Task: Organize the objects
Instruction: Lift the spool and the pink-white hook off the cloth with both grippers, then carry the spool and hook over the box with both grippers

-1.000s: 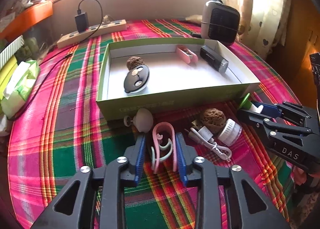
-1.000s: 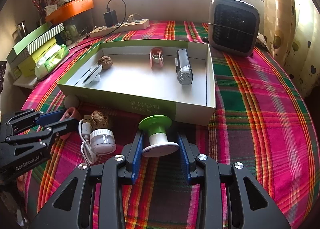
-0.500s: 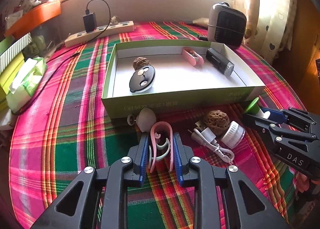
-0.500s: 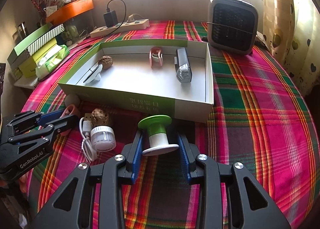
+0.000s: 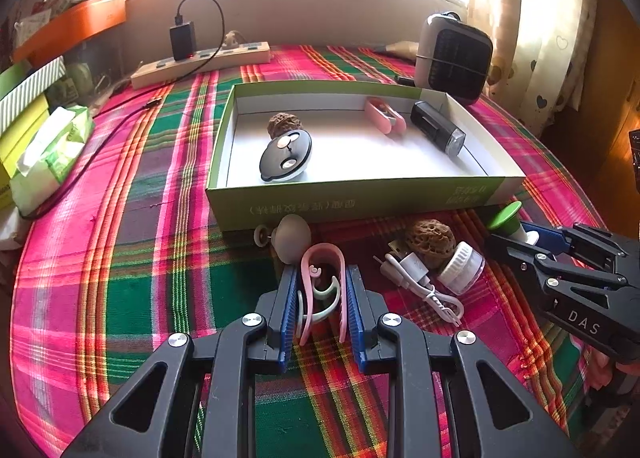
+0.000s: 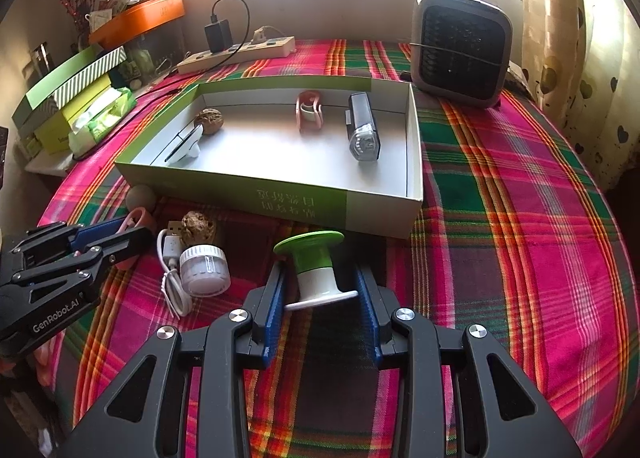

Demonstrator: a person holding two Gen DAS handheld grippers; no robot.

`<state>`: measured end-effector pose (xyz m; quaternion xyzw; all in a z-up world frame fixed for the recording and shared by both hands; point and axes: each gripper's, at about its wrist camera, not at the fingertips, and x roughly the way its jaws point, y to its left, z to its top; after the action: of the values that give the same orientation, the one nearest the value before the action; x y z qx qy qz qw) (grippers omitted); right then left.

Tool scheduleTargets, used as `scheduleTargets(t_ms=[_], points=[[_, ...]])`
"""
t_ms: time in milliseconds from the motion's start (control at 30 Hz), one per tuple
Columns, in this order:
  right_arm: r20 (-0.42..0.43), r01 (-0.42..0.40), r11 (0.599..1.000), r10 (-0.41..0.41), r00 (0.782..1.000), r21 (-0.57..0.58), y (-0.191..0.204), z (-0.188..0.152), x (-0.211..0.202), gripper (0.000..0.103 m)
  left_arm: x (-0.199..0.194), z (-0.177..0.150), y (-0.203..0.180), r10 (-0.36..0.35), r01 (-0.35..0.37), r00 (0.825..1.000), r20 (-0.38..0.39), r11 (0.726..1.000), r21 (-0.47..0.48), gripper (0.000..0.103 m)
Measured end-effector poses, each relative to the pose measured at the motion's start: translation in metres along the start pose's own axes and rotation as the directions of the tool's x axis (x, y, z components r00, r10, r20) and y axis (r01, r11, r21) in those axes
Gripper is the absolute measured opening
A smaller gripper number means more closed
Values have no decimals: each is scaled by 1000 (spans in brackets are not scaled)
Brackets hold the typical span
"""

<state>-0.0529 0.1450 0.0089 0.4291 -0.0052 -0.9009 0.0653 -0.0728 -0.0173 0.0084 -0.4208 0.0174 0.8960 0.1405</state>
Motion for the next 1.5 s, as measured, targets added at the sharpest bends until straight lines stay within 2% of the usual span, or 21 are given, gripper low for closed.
scheduleTargets(t_ms=[333,500,867,1500], points=[[26,-16,999,14,1000,52,-8,0,-4,35,-3,-1,-5,-12,13,1000,-11,1000,13,21],[23,-28,998,27,999,59,-8,-1,-5,35,-6,-1,-4,-38,38,999,-6,999,8,21],[30,-51,998,50,998,44,1,1,-7,35,-11,0,-2,-42,42,999,10,999,3,21],[75,-72,997,71,995,5,7,31,-13,35,-19,41,-1,-54,53,996,68,998,17,21]])
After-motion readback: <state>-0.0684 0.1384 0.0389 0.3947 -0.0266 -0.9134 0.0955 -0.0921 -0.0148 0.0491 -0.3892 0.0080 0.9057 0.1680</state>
